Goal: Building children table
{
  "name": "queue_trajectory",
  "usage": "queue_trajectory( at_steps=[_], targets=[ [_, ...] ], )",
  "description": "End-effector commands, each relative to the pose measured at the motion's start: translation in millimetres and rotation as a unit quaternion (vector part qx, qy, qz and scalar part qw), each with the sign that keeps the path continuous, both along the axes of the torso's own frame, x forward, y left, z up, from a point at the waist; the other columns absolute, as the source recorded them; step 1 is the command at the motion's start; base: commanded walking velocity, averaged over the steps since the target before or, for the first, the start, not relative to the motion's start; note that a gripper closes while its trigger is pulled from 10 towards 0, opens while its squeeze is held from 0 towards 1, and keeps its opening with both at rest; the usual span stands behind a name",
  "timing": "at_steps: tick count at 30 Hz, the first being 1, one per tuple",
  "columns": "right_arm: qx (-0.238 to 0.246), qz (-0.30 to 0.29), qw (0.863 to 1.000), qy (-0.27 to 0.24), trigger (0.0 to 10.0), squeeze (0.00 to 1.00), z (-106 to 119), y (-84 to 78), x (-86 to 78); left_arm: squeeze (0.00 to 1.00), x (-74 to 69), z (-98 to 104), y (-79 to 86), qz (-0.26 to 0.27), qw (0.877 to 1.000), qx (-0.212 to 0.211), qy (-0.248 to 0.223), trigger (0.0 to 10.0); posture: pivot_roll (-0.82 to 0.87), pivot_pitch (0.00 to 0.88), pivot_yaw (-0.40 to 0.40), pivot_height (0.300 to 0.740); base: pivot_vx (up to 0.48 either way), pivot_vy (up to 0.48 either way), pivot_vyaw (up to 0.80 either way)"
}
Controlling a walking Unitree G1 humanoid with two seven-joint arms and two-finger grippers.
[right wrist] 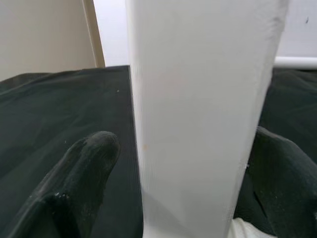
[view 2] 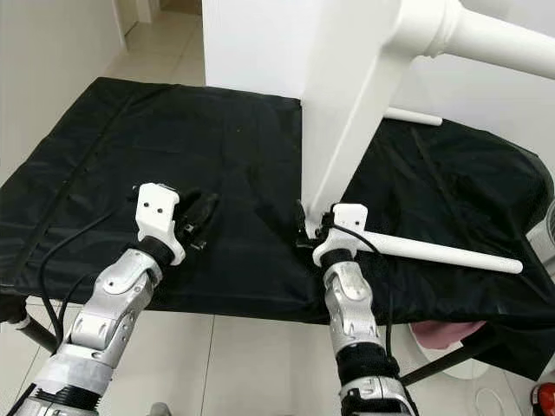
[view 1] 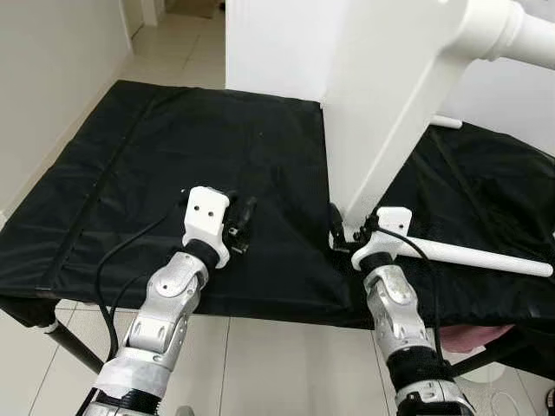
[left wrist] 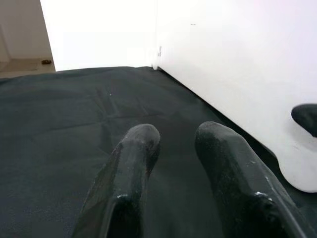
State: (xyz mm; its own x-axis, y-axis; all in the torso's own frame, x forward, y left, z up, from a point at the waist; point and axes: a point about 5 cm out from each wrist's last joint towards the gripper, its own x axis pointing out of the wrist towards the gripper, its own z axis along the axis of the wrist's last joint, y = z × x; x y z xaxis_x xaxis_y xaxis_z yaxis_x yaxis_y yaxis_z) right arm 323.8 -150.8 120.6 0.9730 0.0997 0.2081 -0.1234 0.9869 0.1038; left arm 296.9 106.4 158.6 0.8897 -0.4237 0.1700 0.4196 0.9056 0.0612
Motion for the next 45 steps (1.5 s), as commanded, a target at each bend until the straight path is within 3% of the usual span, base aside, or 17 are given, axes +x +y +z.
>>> queue_trajectory(
  at_steps=[1, 26, 41, 45],
  targets=[
    [0.010, -0.017, 1.000, 0.007, 10.0, 0.00, -3, -1.5, 3.9, 0.00, -0.6, 2, -5.2, -0.035, 0.999, 0.006, 0.000, 10.0, 0.00, 0.000, -0.057, 0.740, 0.000, 0.000, 0.00],
    [-0.016, -0.042, 0.999, 0.014, 10.0, 0.00, -5, -0.3, 17.2, 0.00, 1.7, 1, -6.4, -0.024, 1.000, 0.010, 0.001, 10.0, -0.01, 0.000, -0.055, 0.740, 0.000, 0.000, 0.00],
    [-0.022, -0.045, 0.998, 0.036, 10.0, 0.00, -1, 6.8, 32.8, 0.00, 1.6, 2, -3.2, -0.018, 1.000, 0.011, -0.001, 10.0, 0.01, 0.000, -0.058, 0.740, 0.000, 0.000, 0.00],
    [-0.022, -0.042, 0.998, 0.046, 10.0, 0.00, 4, 16.7, 41.3, 0.00, 1.2, 2, -2.4, -0.014, 1.000, 0.009, -0.001, 10.0, 0.02, 0.000, -0.060, 0.740, 0.000, 0.000, 0.00]
  ],
)
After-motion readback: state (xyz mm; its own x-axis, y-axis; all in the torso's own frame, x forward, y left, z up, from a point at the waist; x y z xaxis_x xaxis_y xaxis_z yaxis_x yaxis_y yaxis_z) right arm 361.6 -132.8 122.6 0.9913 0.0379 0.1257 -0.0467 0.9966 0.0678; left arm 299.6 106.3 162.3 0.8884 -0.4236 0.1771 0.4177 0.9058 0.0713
